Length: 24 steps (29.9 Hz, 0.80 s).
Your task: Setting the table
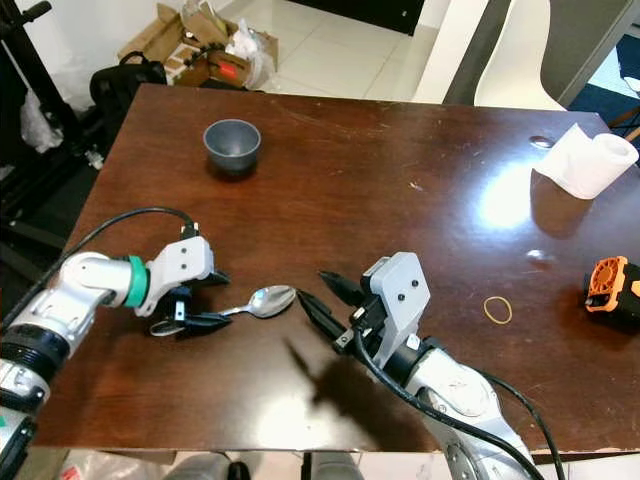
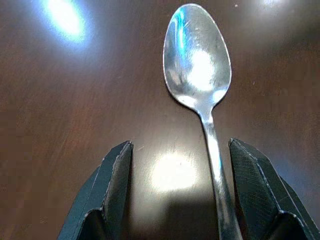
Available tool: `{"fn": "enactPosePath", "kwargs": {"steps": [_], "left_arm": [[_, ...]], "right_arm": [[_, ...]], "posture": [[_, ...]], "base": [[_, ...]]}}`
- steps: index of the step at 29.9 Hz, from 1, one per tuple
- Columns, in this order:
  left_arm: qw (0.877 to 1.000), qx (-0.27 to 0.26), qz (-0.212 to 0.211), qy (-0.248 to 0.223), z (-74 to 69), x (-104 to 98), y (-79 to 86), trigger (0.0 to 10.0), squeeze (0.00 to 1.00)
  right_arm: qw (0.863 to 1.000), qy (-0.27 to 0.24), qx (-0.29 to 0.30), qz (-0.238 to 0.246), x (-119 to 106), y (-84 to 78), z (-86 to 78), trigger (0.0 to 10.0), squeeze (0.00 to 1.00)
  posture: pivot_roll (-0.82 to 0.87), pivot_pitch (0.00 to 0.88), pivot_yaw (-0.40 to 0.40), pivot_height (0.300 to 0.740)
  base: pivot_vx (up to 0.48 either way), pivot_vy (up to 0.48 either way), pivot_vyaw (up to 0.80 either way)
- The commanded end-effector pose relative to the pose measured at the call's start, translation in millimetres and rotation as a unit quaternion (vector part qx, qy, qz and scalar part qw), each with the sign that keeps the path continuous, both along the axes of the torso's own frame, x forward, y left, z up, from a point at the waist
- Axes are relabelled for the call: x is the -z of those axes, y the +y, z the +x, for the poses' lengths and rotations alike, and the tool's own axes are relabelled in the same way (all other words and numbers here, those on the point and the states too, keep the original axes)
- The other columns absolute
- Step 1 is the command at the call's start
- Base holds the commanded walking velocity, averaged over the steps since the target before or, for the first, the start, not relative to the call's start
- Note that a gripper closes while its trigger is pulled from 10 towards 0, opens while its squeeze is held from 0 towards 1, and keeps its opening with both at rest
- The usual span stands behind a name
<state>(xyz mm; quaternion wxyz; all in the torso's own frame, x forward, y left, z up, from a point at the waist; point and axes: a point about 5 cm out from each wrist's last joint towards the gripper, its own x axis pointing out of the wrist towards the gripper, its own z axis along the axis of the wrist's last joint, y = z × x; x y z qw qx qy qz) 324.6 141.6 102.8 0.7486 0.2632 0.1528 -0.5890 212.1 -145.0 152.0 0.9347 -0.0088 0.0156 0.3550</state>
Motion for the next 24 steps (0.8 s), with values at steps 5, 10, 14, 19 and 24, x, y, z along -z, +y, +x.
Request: {"fn": "enactPosePath", "kwargs": {"steps": [5,10,14,19,24], "left_arm": [[0.999,0.008,0.008,0.039,-6.3,11.4,-6.2,9.7,0.00],[0.999,0.011,0.023,0.033,-3.8,9.9,-4.5,0.0,0.00],[0.999,0.012,0.029,0.036,-4.3,10.0,-0.1,0.0,0.00],[0.999,0.012,0.031,0.038,-7.0,11.1,1.1,0.0,0.00],[0.999,0.011,0.022,0.042,-9.0,12.2,-1.1,0.0,0.00]], "right_arm": [[1.000,0.014,-0.004,-0.002,6.0,-2.0,-1.3,10.0,0.00],[1.000,0.010,0.011,0.002,6.0,-3.8,1.9,10.0,0.00],[1.000,0.009,0.018,0.004,6.4,-5.1,2.7,10.0,0.00],[1.000,0.005,0.020,0.005,6.0,-4.5,5.1,10.0,0.00],[1.000,0.002,0.024,0.007,5.3,-5.2,6.5,10.0,0.00]], "posture": [[-0.04,0.012,0.045,0.740],[-0.04,0.011,0.054,0.740],[-0.04,0.011,0.055,0.740],[-0.03,0.011,0.055,0.740],[-0.03,0.011,0.054,0.740]], "base": [[0.000,0.000,0.00],[0.000,0.000,0.00],[0.000,0.000,0.00],[0.000,0.000,0.00],[0.000,0.000,0.00]]}}
